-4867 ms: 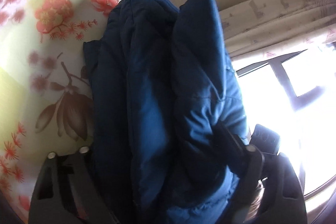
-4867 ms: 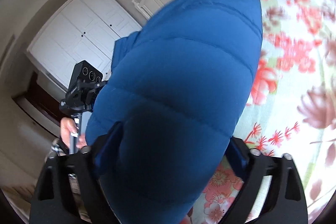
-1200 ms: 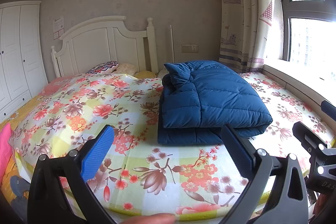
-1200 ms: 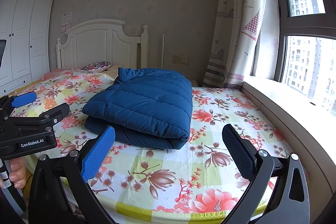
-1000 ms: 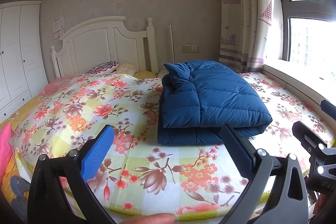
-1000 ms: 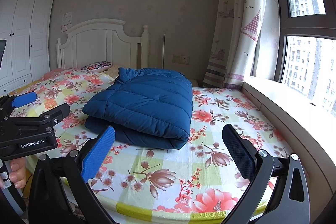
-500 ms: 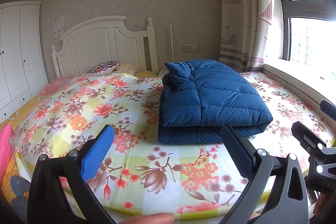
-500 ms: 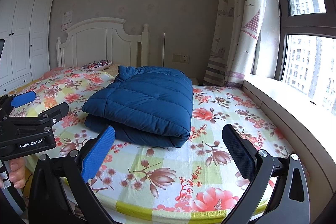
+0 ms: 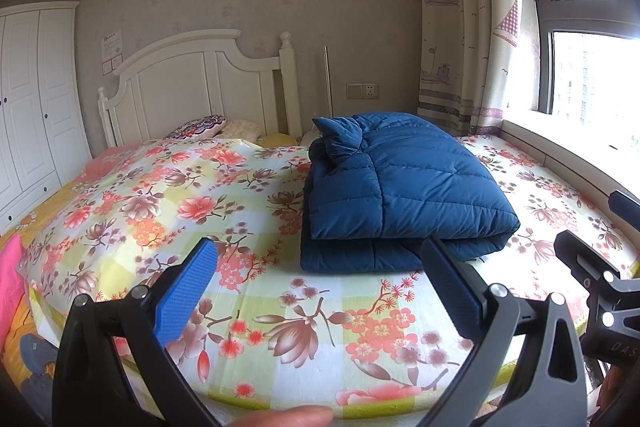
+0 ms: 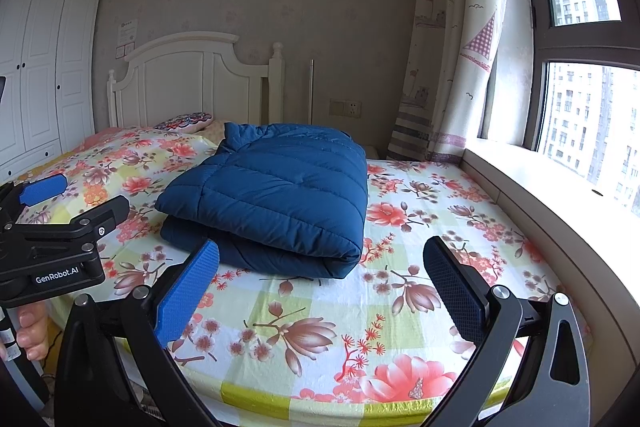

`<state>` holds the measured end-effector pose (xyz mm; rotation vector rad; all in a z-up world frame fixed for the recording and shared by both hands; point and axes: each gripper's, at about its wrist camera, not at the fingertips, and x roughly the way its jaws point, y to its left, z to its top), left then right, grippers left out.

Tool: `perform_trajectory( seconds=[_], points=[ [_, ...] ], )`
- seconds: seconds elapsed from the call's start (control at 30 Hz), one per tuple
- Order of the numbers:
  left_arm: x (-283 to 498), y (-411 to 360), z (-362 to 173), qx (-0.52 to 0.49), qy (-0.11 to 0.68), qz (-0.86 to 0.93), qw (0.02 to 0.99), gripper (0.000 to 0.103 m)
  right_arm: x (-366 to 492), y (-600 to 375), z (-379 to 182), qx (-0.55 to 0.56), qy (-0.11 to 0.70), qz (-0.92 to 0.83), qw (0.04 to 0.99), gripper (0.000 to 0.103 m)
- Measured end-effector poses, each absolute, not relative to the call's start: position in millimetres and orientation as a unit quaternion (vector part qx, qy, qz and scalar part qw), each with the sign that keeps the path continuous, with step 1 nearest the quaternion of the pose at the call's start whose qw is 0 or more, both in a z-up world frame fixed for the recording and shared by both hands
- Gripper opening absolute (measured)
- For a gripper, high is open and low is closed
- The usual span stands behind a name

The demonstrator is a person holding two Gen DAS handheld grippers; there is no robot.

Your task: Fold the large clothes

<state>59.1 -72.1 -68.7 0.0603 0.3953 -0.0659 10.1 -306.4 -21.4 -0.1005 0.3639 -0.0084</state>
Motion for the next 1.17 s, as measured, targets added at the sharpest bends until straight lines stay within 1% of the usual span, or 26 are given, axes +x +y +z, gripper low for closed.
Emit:
perform_trajectory(
  seconds=[0.6, 0.93, 1.07, 1.17],
  points=[
    [59.2, -70.3, -68.4, 0.03, 0.196, -0.033, 0.98, 0.101, 9.7, -305.7, -23.3, -0.051, 0.18, -0.003, 0.982, 0.098],
    [63.5, -69.6, -72.4, 0.029, 0.196, -0.054, 0.979, 0.101, 15.8, -308.1, -30.0, -0.053, 0.195, 0.003, 0.979, 0.098],
    [97.4, -55.8, -76.8, 0.034, 0.231, -0.052, 0.971, 0.101, 32.9, -326.7, -28.0, -0.047, 0.21, 0.009, 0.977, 0.098],
    [143.4, -15.8, -78.1, 0.032, 0.259, -0.022, 0.965, 0.101, 59.6, -374.0, -16.6, -0.031, 0.23, -0.017, 0.972, 0.098]
  ],
)
